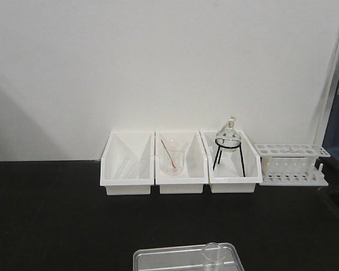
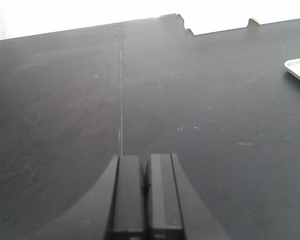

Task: Move beaker to silver tray on left bench

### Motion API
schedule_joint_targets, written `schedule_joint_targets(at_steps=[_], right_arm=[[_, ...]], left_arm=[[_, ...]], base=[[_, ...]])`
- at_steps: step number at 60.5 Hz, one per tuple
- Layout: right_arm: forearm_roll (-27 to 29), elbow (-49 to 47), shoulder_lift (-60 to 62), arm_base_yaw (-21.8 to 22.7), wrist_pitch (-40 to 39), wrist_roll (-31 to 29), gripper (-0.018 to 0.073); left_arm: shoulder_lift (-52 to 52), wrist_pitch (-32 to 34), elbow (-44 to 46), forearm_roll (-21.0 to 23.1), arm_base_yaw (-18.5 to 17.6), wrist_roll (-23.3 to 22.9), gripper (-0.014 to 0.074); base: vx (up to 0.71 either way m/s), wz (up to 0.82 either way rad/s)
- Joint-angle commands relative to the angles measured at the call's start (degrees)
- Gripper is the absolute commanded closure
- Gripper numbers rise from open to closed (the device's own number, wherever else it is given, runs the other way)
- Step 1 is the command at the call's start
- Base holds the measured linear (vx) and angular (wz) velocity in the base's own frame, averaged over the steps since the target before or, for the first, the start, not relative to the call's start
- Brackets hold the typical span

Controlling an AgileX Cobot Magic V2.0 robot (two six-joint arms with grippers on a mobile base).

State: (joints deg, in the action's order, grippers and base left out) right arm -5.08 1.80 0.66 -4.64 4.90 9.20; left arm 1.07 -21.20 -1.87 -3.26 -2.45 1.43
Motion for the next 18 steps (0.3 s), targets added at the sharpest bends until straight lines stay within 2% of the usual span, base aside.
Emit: schedule_joint_targets(at_steps=[1,18], right_arm=[[-0.6,0.3,0.7,0.4,-4.6,-0.1,0.0573],[-0.6,0.3,0.7,0.4,-4.6,-0.1,0.0573]], left_arm=[[0.4,4.3,-1.1,0.2,-0.4,-0.1,0.0595],[0.4,4.3,-1.1,0.2,-0.4,-0.1,0.0595]], base=[[0.0,0.0],[0.0,0.0]])
